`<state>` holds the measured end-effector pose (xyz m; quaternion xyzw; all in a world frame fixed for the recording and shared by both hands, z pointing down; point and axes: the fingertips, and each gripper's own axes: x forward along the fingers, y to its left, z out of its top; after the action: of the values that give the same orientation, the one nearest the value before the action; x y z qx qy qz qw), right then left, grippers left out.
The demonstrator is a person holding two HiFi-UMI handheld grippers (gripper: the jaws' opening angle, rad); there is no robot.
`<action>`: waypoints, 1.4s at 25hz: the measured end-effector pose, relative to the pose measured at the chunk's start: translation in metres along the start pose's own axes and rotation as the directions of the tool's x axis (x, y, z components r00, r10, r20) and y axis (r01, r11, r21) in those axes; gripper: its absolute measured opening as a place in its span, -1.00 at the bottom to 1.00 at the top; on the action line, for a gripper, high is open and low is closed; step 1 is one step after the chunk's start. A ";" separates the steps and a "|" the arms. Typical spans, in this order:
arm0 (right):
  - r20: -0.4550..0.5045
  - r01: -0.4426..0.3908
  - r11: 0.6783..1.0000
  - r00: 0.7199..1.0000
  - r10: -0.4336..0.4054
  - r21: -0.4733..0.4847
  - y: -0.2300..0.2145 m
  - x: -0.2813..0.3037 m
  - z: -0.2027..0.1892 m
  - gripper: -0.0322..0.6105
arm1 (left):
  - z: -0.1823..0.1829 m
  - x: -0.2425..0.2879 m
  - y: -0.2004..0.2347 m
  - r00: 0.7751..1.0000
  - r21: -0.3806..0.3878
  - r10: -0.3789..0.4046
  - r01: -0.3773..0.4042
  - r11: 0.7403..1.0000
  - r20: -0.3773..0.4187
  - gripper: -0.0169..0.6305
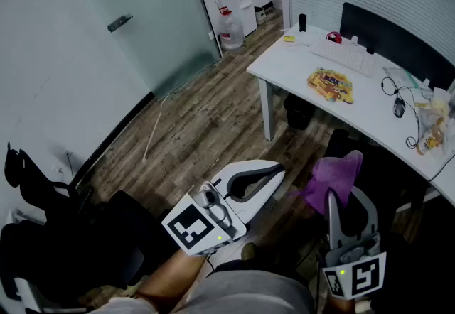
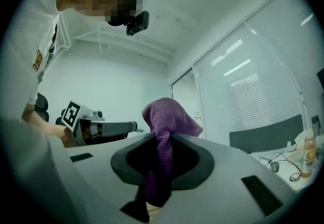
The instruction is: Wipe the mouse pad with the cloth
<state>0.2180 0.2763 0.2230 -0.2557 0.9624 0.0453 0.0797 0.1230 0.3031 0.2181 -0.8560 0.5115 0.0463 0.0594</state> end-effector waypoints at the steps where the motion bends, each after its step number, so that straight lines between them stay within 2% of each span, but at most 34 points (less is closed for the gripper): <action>1: 0.000 0.001 1.000 1.000 -0.001 -0.001 0.000 0.000 0.000 -0.70 | 0.000 0.000 0.000 1.000 0.000 0.000 0.000 1.000 0.000 -0.90; 11: 0.024 0.015 0.999 1.000 -0.016 0.028 0.003 0.002 0.004 -0.70 | 0.000 -0.010 0.007 1.000 -0.007 0.002 -0.002 1.000 0.016 -0.90; 22: 0.028 0.052 0.999 0.998 -0.052 0.009 0.022 0.026 0.006 -0.70 | 0.004 -0.035 0.042 0.999 0.015 -0.011 0.011 1.000 0.033 -0.90; 35: 0.043 0.090 0.996 0.995 -0.089 -0.021 0.038 0.065 0.004 -0.69 | -0.002 -0.054 0.091 0.997 0.005 -0.028 0.027 1.000 0.069 -0.90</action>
<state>0.1445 0.2782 0.2093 -0.2984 0.9475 0.0582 0.0988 0.0175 0.3069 0.2224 -0.8606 0.4975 0.0738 0.0795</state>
